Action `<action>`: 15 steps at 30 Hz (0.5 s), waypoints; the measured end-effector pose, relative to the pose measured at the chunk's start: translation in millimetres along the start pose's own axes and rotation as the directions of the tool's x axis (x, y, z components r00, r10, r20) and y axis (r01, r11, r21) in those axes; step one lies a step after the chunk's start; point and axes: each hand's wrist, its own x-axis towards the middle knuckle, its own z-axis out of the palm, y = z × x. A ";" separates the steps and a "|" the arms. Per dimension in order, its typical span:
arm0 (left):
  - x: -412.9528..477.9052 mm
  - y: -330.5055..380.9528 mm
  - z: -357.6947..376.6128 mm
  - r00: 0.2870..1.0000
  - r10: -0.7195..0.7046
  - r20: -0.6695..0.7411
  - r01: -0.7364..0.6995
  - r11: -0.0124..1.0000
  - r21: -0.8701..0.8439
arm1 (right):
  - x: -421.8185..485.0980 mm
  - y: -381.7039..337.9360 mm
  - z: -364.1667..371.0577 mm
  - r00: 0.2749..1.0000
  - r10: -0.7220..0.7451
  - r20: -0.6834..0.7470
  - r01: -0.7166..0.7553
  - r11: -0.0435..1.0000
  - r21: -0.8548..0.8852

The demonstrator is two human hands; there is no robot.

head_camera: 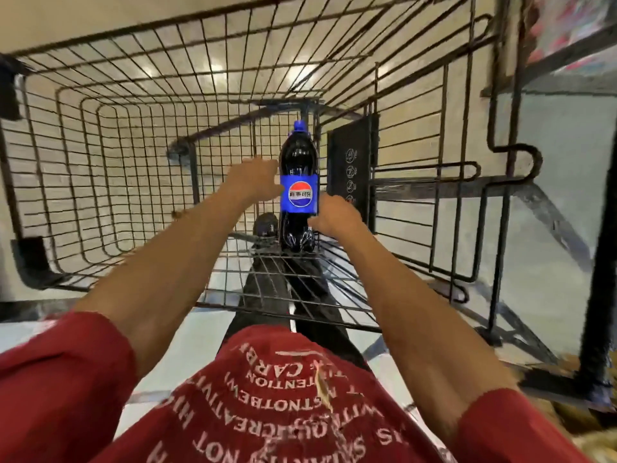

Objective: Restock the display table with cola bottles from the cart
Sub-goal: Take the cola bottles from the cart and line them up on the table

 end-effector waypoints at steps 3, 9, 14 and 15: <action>30.9 -2.4 14.5 1.000 0.002 0.025 -0.001 1.000 -0.023 | 25.4 -0.3 14.8 0.999 0.037 -0.005 -0.037 0.999 0.032; 83.7 2.7 31.4 1.000 -0.010 -0.018 0.006 0.975 -0.224 | 66.7 -6.7 47.6 0.990 0.135 -0.040 -0.127 0.977 0.170; 114.4 10.8 46.1 0.998 -0.050 -0.038 0.034 0.937 -0.348 | 81.7 -8.7 70.0 0.971 0.239 -0.011 -0.222 0.915 0.336; 119.5 11.1 49.5 0.998 -0.060 -0.016 0.050 0.927 -0.372 | 85.3 -8.4 73.8 0.965 0.261 -0.006 -0.239 0.890 0.389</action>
